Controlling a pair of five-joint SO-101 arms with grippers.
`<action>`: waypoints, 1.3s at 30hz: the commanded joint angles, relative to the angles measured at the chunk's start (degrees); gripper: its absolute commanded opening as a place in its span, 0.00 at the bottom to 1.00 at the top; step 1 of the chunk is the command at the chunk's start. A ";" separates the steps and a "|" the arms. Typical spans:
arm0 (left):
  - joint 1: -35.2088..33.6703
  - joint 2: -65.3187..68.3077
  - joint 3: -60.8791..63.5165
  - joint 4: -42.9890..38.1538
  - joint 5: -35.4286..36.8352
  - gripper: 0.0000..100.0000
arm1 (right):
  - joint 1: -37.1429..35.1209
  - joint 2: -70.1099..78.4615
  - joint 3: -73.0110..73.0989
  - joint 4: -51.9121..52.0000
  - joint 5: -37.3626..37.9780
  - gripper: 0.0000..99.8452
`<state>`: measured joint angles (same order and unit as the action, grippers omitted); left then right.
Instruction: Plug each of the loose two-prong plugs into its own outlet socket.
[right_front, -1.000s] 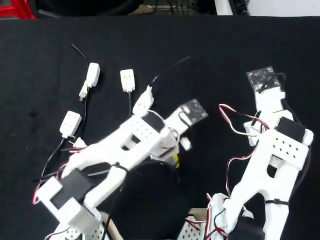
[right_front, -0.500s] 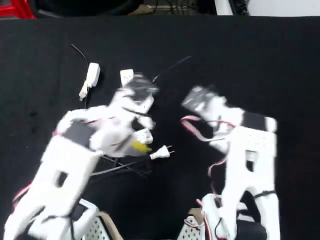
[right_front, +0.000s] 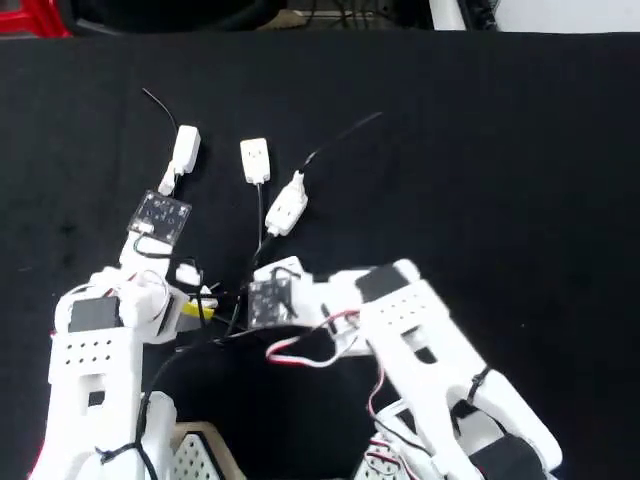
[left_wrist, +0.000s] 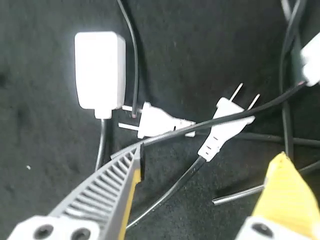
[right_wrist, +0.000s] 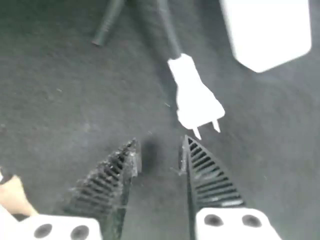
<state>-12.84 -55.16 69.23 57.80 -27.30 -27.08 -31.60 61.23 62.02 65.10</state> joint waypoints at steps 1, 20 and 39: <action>-2.77 -0.97 2.07 -4.75 0.00 0.38 | -3.43 -4.00 3.03 -5.71 -3.43 0.13; -1.54 -1.05 15.34 -24.35 -3.16 0.38 | -8.18 -21.58 15.43 -14.24 -8.44 0.14; -1.45 -1.05 15.43 -24.70 -1.76 0.28 | -1.23 -5.93 13.85 -22.77 -7.03 0.14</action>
<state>-14.86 -55.78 84.97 34.24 -29.23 -29.54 -37.41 76.44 37.76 57.63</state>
